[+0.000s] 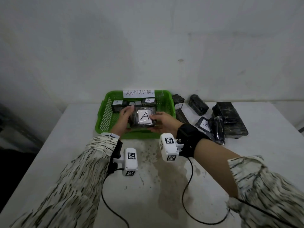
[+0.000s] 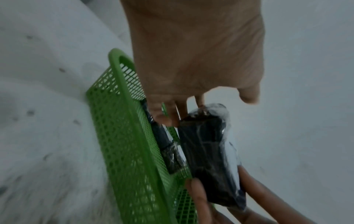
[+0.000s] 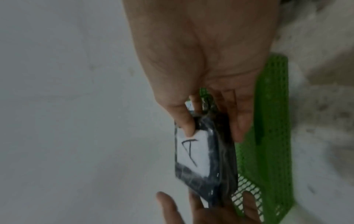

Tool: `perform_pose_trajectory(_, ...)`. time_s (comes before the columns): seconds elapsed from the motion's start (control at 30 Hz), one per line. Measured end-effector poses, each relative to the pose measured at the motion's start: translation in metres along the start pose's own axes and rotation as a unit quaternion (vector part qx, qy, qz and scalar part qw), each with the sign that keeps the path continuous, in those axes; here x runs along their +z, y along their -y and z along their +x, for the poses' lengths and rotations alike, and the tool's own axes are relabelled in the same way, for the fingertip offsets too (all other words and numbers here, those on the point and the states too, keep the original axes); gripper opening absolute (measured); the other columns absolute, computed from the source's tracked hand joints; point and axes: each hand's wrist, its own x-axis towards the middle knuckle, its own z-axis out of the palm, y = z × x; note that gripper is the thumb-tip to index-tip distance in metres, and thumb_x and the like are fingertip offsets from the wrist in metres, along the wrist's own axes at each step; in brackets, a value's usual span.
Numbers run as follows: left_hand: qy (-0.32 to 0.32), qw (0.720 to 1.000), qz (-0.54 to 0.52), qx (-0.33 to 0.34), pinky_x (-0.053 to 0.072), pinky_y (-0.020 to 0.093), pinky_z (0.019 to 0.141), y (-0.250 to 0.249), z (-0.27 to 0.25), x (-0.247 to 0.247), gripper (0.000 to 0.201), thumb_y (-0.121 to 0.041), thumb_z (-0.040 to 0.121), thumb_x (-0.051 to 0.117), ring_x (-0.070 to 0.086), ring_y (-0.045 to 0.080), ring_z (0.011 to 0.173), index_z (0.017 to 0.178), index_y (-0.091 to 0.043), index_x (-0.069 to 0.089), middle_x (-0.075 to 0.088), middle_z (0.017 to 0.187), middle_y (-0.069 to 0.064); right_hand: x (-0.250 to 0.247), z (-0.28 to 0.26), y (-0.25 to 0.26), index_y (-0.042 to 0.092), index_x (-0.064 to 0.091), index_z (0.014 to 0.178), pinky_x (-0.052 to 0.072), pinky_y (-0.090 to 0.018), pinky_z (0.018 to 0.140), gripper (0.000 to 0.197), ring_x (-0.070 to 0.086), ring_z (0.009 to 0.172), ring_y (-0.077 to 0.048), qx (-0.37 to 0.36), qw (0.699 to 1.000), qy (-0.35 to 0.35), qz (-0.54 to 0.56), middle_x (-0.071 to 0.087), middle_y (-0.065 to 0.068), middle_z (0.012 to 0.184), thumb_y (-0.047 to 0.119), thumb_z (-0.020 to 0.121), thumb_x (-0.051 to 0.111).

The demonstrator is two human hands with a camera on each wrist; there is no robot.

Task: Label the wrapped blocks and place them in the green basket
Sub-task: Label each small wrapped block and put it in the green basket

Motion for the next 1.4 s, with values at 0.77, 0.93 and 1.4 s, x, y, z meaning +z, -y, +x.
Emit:
perform_pose_trajectory(0.77, -0.341, 0.886, 0.310, 0.049, 0.051, 0.046, 0.078, 0.073, 0.090, -0.099, 0.040, -0.030, 0.098, 0.038, 0.059, 0.039, 0.091, 0.137, -0.028, 0.046, 0.060, 0.103, 0.026, 0.093, 0.192, 0.013, -0.008, 0.060, 0.115, 0.052, -0.050, 0.092, 0.037, 0.062, 0.106, -0.037, 0.138, 0.981, -0.111, -0.077, 0.065, -0.020, 0.112, 0.014, 0.087, 0.067)
perform_pose_trajectory(0.93, -0.348, 0.880, 0.321, 0.034, 0.050, 0.045, 0.078, 0.072, 0.092, -0.097, 0.040, -0.029, 0.098, 0.038, 0.059, 0.039, 0.092, 0.137, -0.029, 0.045, 0.060, 0.105, 0.025, 0.095, 0.200, 0.006, -0.007, 0.059, 0.120, 0.050, -0.052, 0.093, 0.046, 0.061, 0.106, -0.039, 0.134, 0.981, -0.096, -0.099, 0.062, -0.022, 0.122, 0.017, 0.084, 0.072)
perform_pose_trajectory(1.4, -0.392, 0.829, 0.398, 0.035, 0.018, 0.051, 0.113, 0.032, 0.075, -0.017, 0.060, -0.009, 0.076, 0.063, 0.032, 0.035, 0.134, 0.133, -0.014, 0.048, 0.039, 0.141, 0.018, -0.001, 0.117, 0.043, 0.007, 0.060, 0.103, 0.042, -0.026, 0.080, 0.020, 0.055, 0.096, -0.023, -0.148, 0.942, -0.217, -0.210, 0.062, -0.014, 0.112, 0.008, 0.083, 0.064)
